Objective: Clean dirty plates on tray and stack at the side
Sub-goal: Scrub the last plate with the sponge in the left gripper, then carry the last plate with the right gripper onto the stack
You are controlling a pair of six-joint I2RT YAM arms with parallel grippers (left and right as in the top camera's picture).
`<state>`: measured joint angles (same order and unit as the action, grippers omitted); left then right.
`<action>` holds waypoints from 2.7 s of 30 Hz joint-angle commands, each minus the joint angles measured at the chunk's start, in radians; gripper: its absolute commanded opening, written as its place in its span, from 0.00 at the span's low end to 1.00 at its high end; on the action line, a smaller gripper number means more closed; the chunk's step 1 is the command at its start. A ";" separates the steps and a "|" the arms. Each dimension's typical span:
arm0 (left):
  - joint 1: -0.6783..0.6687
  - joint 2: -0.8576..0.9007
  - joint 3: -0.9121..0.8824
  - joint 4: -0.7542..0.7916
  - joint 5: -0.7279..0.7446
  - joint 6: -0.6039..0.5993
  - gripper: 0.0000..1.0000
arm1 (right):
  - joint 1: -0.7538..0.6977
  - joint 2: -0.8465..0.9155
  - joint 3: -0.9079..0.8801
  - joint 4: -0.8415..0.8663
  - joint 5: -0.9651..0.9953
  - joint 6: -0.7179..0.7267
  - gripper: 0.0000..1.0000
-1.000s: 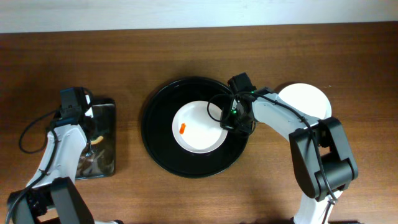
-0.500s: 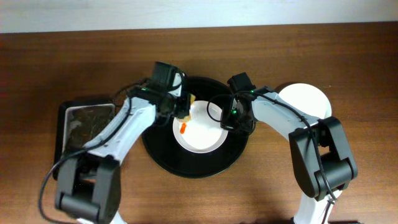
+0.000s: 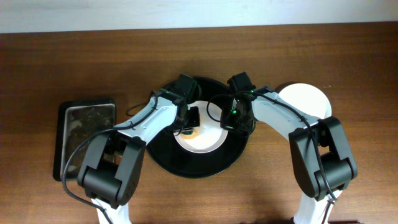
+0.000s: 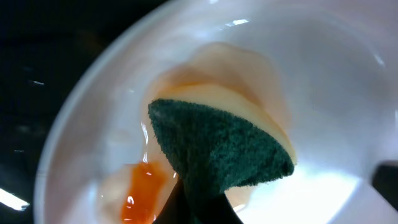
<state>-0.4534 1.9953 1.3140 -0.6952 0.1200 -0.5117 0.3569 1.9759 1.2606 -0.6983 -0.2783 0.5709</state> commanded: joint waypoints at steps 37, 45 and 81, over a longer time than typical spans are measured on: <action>0.196 0.030 0.264 -0.305 0.014 0.327 0.00 | 0.517 -0.125 0.402 -0.667 1.464 -0.007 0.04; 0.196 0.030 0.264 -0.303 0.015 0.327 0.01 | 0.539 -0.126 0.402 -0.668 1.542 -0.004 0.04; 0.196 0.030 0.264 -0.293 0.015 0.327 0.01 | -0.846 -0.122 0.326 -0.487 0.129 -0.330 0.05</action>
<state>-0.2604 2.0201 1.5600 -0.9871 0.1242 -0.2012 -0.4862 1.8259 1.6333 -1.2041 -0.0925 0.2573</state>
